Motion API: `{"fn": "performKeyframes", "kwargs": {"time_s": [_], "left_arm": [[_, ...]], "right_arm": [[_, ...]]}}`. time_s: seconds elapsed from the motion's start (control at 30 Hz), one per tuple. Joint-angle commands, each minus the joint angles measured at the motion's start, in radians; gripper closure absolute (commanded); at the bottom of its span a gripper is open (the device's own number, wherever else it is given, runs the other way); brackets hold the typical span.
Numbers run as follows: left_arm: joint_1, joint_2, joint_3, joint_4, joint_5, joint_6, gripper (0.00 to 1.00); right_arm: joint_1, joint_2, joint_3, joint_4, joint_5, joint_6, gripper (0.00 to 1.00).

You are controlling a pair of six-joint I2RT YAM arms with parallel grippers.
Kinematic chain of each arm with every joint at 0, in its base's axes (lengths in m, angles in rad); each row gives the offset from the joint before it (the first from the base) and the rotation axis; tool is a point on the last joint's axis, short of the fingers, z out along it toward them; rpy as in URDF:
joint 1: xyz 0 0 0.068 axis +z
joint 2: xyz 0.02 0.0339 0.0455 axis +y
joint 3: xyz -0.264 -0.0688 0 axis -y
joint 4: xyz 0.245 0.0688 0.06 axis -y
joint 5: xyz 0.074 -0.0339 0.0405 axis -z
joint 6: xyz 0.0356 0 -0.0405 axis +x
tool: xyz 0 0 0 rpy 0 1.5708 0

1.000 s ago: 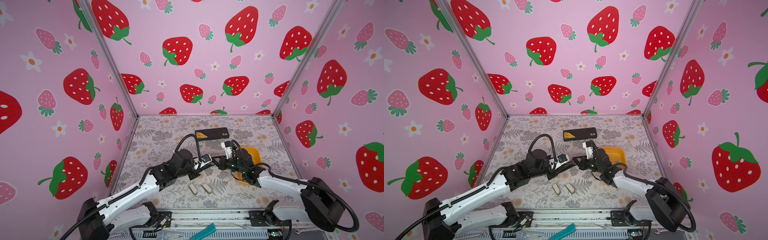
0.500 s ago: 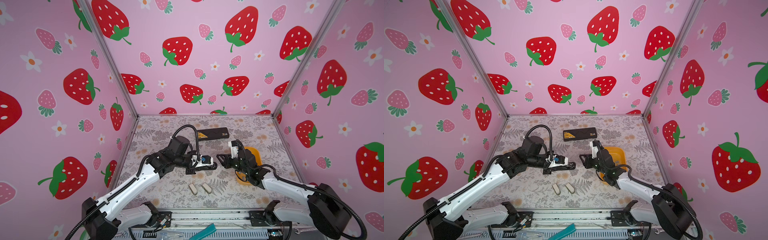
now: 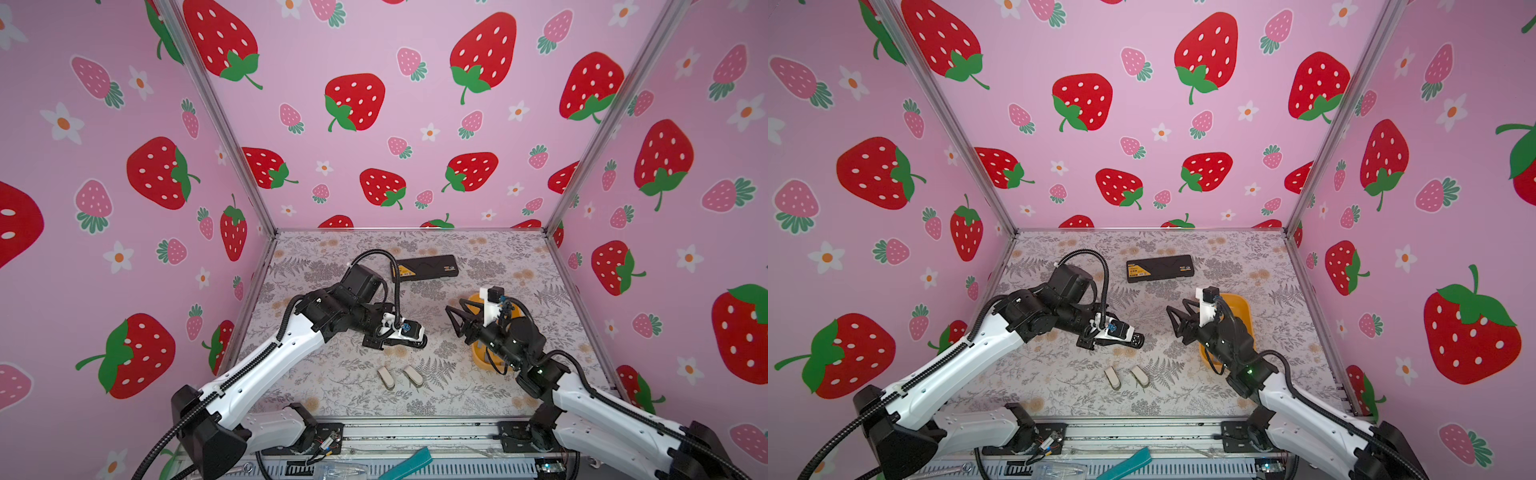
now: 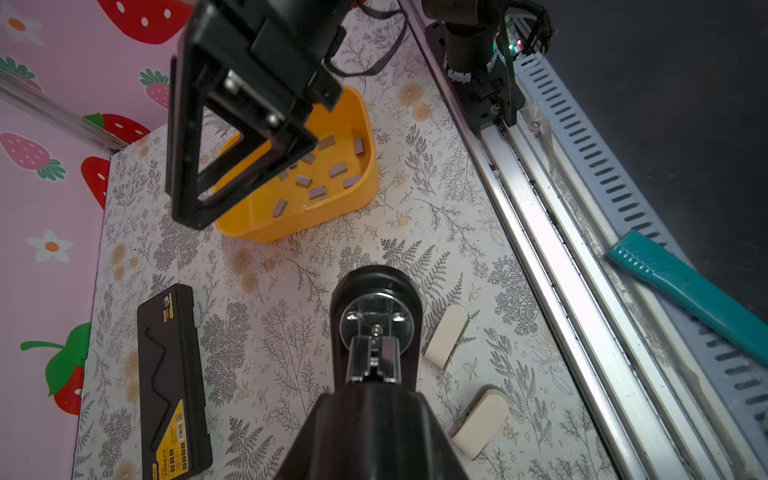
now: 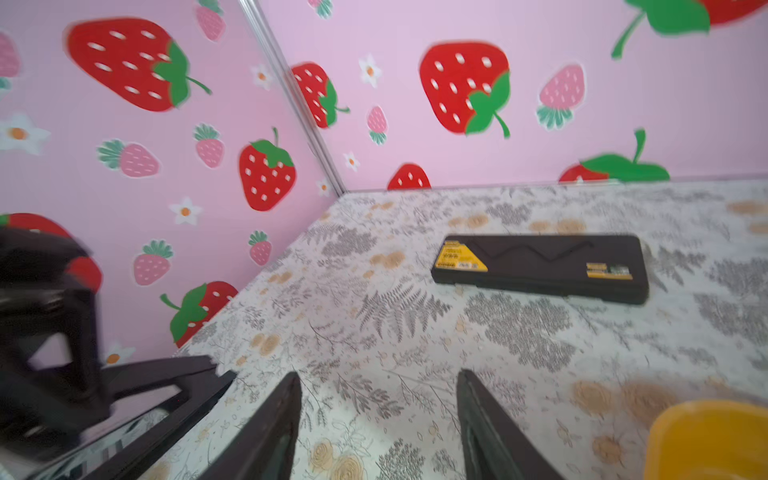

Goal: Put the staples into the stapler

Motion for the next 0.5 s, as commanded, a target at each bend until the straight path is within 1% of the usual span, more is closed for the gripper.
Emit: {"fn": "performKeyframes", "kwargs": {"time_s": [0.0, 0.07, 0.1, 0.17, 0.23, 0.33, 0.47], "left_arm": [[0.045, 0.019, 0.111, -0.158, 0.049, 0.139, 1.0], [0.063, -0.007, 0.039, -0.099, 0.058, 0.133, 1.0], [0.068, -0.029, -0.019, -0.048, 0.064, 0.134, 1.0], [0.067, -0.043, -0.068, -0.025, 0.042, 0.161, 1.0], [0.066, -0.035, -0.061, -0.047, 0.004, 0.161, 1.0], [0.065, -0.031, -0.061, -0.039, 0.026, 0.149, 1.0], [0.038, -0.003, -0.023, -0.052, 0.018, 0.119, 1.0]], "right_arm": [[0.023, -0.063, -0.119, 0.345, -0.17, -0.142, 0.34], [0.046, -0.077, -0.126, 0.342, -0.226, -0.21, 0.37], [0.06, -0.074, -0.115, 0.32, -0.23, -0.233, 0.38], [0.096, -0.039, -0.073, 0.275, -0.245, -0.265, 0.41], [0.128, 0.012, -0.019, 0.212, -0.282, -0.291, 0.45], [0.185, 0.071, 0.027, 0.166, -0.285, -0.331, 0.44], [0.254, 0.107, 0.046, 0.143, -0.241, -0.395, 0.43]]}}
